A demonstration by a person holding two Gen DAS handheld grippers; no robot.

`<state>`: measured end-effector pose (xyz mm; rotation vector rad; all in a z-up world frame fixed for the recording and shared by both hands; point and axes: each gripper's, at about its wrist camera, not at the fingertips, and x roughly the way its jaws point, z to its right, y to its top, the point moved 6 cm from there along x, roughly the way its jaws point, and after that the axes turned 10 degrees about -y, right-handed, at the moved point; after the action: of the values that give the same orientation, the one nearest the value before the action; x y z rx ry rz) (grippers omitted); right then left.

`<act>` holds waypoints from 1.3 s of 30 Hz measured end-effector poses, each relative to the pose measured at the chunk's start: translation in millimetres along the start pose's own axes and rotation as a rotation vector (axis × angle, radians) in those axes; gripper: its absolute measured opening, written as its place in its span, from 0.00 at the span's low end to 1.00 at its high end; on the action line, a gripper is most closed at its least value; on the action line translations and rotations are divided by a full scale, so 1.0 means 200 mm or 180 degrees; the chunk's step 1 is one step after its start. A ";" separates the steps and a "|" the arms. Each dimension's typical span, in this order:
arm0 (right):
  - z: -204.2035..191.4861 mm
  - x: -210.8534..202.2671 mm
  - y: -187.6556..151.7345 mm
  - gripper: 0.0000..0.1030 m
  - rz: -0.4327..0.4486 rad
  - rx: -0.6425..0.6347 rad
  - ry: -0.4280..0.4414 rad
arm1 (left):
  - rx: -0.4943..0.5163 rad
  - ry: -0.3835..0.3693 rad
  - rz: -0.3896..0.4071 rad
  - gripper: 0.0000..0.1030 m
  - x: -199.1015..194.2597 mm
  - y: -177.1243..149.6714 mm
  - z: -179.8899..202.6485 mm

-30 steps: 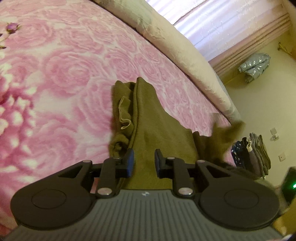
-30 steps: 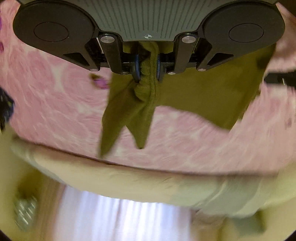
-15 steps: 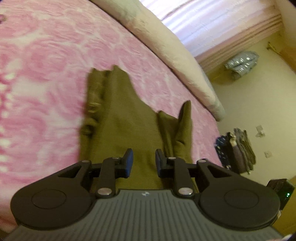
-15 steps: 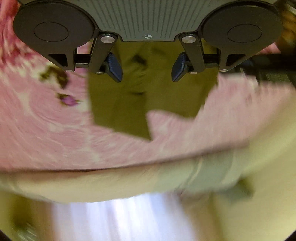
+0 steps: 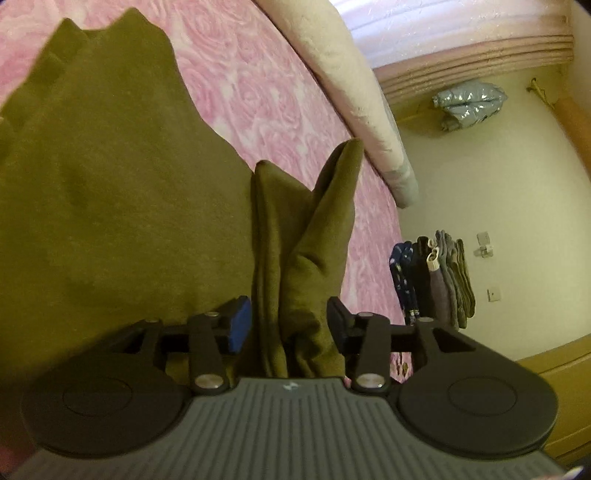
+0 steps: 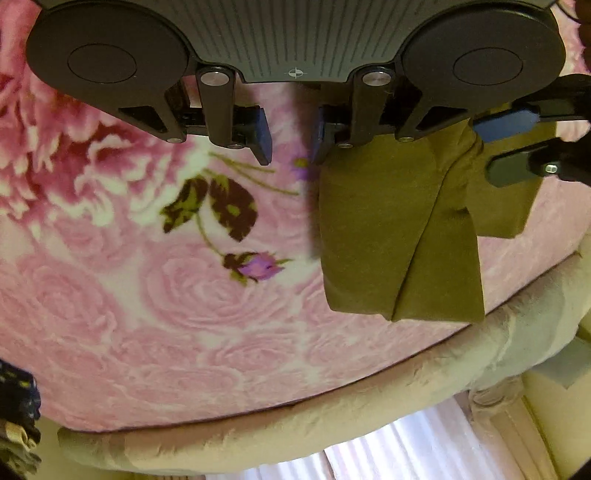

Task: Fold clothes

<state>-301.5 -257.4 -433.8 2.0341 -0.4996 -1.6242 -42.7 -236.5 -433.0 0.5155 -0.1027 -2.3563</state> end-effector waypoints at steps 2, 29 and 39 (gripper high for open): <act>0.02 0.01 0.01 0.28 -0.0020 0.0021 0.0065 | -0.0032 -0.0041 -0.0032 0.38 0.04 0.01 0.00; -0.52 -0.05 -0.02 0.28 0.0095 -0.0523 0.0745 | 0.0093 0.0054 0.0745 0.15 -0.57 0.19 -0.21; -0.69 -0.07 -0.06 0.28 0.0200 -0.0812 0.0778 | 0.0386 0.0333 0.0846 0.14 -0.72 0.19 -0.24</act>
<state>-169.8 -218.7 -404.9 1.9668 -0.2513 -1.3056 96.8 -166.1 -419.7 0.6417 -0.2514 -2.0688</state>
